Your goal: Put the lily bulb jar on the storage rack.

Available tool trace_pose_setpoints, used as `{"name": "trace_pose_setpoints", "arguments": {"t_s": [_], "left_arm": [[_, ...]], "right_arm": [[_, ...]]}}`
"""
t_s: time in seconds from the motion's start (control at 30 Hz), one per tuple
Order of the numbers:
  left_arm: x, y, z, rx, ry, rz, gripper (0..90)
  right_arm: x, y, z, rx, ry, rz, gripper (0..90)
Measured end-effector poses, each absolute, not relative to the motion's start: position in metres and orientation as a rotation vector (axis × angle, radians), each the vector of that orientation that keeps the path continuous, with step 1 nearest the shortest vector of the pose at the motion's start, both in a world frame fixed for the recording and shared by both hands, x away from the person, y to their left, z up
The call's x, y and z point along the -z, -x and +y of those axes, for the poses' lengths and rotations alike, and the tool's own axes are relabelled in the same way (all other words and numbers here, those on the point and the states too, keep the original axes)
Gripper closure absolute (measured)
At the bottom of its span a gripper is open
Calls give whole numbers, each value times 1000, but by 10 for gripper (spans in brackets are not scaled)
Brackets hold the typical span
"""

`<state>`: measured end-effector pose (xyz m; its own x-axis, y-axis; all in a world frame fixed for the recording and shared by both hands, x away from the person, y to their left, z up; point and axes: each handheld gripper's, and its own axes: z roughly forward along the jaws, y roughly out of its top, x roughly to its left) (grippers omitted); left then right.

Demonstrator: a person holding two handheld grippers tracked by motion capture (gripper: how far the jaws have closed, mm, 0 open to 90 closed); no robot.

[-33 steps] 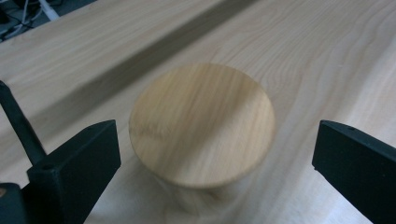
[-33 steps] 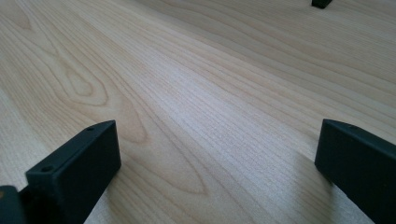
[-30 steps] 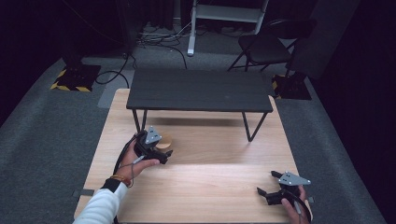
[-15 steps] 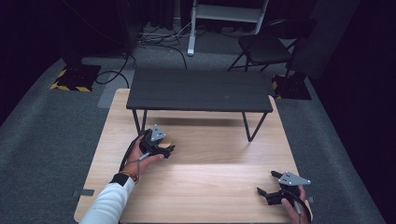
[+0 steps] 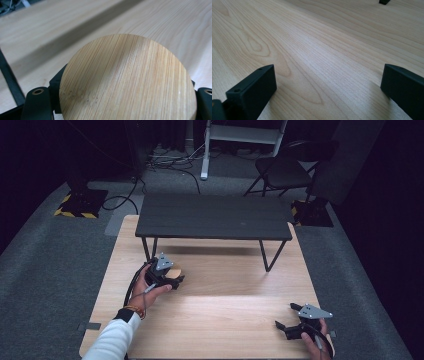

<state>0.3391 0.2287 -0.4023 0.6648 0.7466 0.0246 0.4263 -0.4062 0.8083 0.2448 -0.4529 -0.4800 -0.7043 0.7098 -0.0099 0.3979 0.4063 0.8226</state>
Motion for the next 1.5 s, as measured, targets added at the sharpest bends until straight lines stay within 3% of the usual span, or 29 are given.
{"name": "trace_pose_setpoints", "arguments": {"t_s": [0.37, 0.97, 1.5], "left_arm": [[329, -329, 226, -481, -2078, 772, 249], [234, -372, 192, -415, -2014, 573, 249], [204, -421, 154, -478, -2036, 531, 248]], "right_arm": [[480, -245, -453, -1205, -955, 2310, 0], [480, -245, -453, -1205, -952, 2311, 0], [480, -245, -453, -1206, -949, 2314, 0]]}}
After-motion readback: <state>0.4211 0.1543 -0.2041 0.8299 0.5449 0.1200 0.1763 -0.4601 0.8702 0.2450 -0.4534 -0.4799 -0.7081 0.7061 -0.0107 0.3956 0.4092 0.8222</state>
